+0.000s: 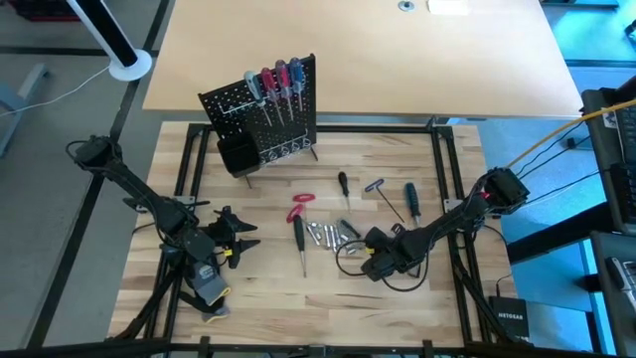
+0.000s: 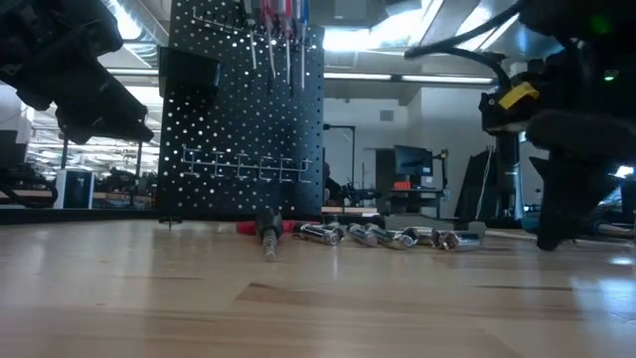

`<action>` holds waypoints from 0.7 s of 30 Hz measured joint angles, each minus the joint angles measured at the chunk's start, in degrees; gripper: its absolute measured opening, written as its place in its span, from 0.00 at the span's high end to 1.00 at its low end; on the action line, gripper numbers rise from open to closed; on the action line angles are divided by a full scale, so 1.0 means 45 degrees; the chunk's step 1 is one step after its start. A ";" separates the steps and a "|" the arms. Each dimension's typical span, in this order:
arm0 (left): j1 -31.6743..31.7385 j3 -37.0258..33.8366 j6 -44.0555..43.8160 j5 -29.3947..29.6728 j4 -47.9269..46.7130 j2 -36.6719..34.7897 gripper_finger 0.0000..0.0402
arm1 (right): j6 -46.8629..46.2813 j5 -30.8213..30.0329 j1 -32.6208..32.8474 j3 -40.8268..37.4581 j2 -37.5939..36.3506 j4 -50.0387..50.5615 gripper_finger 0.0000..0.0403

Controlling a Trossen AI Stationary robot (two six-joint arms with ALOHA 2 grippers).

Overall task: Hang tools onto peg board
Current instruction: Hang the nut driver onto the peg board

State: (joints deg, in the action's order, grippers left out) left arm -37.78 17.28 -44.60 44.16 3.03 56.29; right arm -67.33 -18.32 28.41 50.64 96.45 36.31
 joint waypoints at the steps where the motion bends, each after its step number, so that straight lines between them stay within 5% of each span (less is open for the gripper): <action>1: 0.0000 0.0000 0.0001 0.0000 -0.0009 0.0002 0.48 | 0.0060 -0.0088 -0.0008 0.0178 -0.0072 0.0190 0.96; 10: 0.0000 0.0000 -0.0085 0.0000 -0.0206 0.0005 0.48 | 0.1007 -0.1467 0.0009 0.1856 -0.1105 0.1214 0.95; 21: 0.0000 0.0000 -0.0092 0.0000 -0.0204 0.0013 0.48 | 0.4136 -0.3289 -0.0162 0.2742 -0.1138 -0.1771 0.95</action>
State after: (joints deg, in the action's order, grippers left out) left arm -37.78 17.28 -45.01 44.16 2.11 56.35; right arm -48.72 -33.12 27.68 62.98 91.33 28.34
